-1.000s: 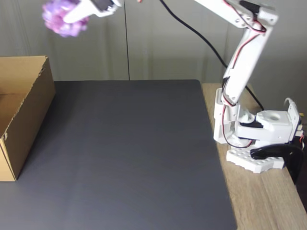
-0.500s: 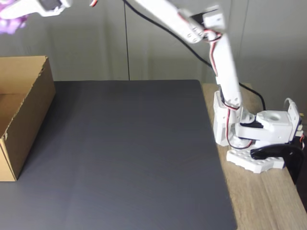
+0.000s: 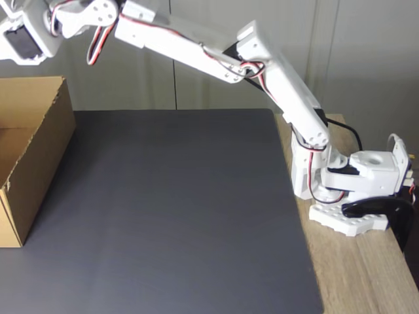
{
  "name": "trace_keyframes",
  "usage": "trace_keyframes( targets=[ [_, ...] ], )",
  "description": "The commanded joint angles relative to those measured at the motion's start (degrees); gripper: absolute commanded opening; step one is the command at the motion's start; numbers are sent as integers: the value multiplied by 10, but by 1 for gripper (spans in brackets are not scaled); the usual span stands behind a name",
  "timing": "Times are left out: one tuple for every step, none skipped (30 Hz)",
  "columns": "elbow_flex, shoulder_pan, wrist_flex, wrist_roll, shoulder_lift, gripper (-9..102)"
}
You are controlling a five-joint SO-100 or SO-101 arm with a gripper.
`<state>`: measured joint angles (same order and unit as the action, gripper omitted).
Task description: Grasp a ball and put it in the box.
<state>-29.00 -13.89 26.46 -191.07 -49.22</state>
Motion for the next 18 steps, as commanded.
trace_keyframes(
  targets=[
    [32,-11,-44,4,2,11],
    [32,-12,-54,4,10,12],
    [32,-15,-62,4,16,12],
    [32,-16,-64,4,22,13],
    [32,-18,-64,4,25,13],
    [32,-19,-64,4,28,13],
    [32,-21,-64,4,31,14],
    [32,-22,-64,4,33,15],
    [32,-23,-64,3,33,16],
    [32,-24,-64,2,34,17],
    [32,-24,-65,2,35,18],
    [32,-24,-68,2,36,20],
    [32,-24,-69,0,38,21],
    [32,-23,-70,0,40,23],
    [32,-22,-70,0,40,25],
    [32,-22,-70,0,40,26],
    [32,-21,-72,0,41,26],
    [32,-20,-72,0,41,26]
  ],
)
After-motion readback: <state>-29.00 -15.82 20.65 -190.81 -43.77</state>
